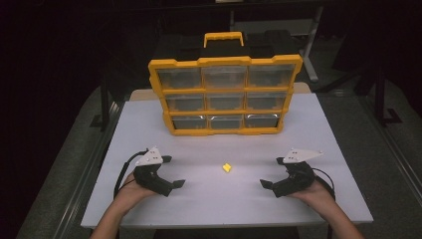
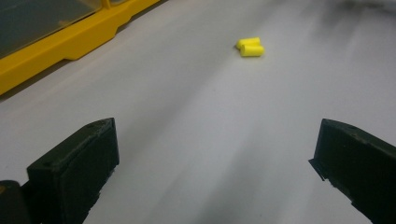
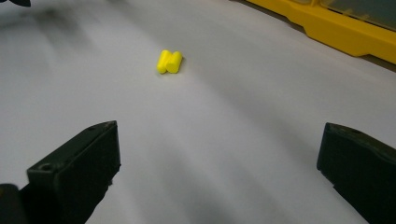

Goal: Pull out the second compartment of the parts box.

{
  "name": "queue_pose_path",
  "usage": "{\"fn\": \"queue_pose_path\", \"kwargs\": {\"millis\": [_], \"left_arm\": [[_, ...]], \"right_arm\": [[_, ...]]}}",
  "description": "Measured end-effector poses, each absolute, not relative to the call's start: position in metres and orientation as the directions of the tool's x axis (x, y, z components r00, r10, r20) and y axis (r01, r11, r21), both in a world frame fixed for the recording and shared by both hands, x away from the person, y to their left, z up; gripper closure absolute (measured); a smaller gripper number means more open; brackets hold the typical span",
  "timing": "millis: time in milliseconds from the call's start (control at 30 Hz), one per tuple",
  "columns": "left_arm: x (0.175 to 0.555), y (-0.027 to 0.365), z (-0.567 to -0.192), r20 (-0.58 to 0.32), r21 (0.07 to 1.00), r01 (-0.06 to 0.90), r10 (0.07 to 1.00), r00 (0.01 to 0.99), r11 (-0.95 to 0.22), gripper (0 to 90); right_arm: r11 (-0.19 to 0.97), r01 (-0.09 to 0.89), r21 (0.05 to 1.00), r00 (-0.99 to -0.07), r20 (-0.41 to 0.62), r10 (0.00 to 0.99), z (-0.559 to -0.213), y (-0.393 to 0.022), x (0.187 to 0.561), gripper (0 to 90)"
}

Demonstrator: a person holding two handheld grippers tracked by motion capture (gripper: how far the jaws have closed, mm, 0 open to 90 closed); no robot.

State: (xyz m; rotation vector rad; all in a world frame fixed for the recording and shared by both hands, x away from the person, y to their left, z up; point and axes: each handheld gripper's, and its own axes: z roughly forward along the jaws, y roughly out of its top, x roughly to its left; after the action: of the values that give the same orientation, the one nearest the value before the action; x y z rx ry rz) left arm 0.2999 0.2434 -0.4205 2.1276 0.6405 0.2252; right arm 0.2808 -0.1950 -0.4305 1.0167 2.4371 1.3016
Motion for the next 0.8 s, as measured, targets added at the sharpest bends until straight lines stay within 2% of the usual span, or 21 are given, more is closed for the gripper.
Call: {"fn": "queue_pose_path", "kwargs": {"millis": [800], "left_arm": [[0.309, 0.232, -0.416, -0.068, 0.809, 0.345, 0.507, 0.859, -0.476, 0.2]], "right_arm": [[0.369, 0.479, 0.796, -0.745, 0.147, 0.651, -0.431, -0.197, 0.281, 0.0]]}}
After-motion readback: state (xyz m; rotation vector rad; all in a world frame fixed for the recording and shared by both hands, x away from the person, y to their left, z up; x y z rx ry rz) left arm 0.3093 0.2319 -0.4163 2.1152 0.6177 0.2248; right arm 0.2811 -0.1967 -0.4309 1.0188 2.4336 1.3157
